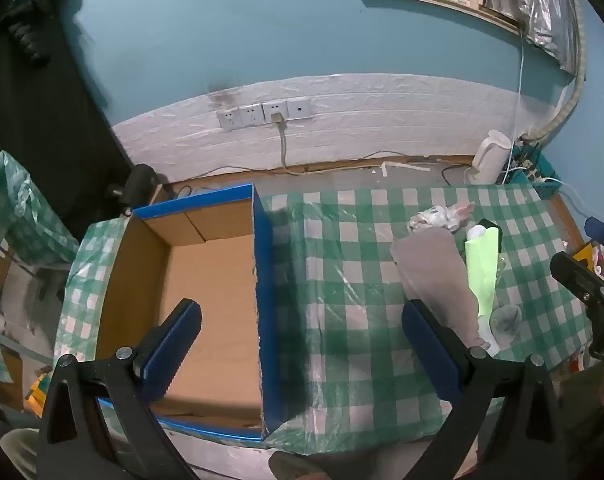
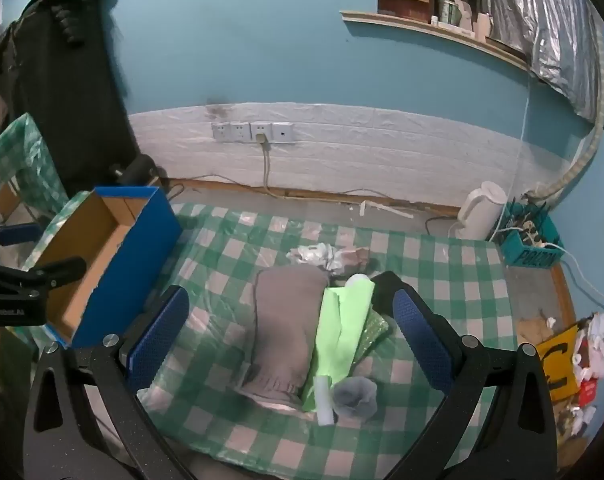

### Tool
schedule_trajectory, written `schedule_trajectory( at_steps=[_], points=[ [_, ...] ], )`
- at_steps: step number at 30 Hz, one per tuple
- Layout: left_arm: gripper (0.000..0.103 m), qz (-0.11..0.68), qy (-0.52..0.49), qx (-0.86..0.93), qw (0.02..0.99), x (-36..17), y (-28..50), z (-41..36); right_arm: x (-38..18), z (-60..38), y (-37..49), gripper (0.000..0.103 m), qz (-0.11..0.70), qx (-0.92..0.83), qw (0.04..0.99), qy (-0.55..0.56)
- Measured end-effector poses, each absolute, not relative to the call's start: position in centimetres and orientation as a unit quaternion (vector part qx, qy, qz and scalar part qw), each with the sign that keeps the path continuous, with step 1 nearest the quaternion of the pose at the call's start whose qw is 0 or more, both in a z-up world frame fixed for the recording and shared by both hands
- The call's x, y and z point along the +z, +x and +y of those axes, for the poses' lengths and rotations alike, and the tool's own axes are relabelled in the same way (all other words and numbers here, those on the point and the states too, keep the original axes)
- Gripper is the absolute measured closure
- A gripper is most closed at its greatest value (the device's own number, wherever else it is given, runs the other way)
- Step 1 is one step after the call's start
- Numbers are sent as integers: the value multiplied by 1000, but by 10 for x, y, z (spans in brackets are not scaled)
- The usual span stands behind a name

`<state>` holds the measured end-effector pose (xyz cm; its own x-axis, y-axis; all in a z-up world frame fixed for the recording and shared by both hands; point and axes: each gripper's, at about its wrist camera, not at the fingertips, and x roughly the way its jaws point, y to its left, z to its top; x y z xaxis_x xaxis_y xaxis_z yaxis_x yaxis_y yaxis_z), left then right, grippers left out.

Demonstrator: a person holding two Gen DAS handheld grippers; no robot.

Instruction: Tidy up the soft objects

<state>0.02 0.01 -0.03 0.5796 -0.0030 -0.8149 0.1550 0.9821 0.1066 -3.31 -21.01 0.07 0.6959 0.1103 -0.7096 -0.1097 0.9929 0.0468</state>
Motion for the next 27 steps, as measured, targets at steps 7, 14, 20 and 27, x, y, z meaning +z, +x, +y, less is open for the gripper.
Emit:
schedule_trajectory(
  at_steps=[7, 14, 20, 27],
  points=[
    [2, 459, 67, -54, 884, -1, 4, 5, 2, -211, -34, 2, 386, 57, 921, -2],
    [2, 449, 64, -53, 890, 2, 1, 5, 2, -210, -32, 2, 385, 57, 921, -3],
    [2, 448, 63, -51, 890, 2, 0, 4, 1, -214, -33, 2, 385, 56, 921, -3],
    [2, 448, 64, -52, 890, 2, -1, 4, 0, -217, -33, 2, 386, 56, 921, -3]
  ],
)
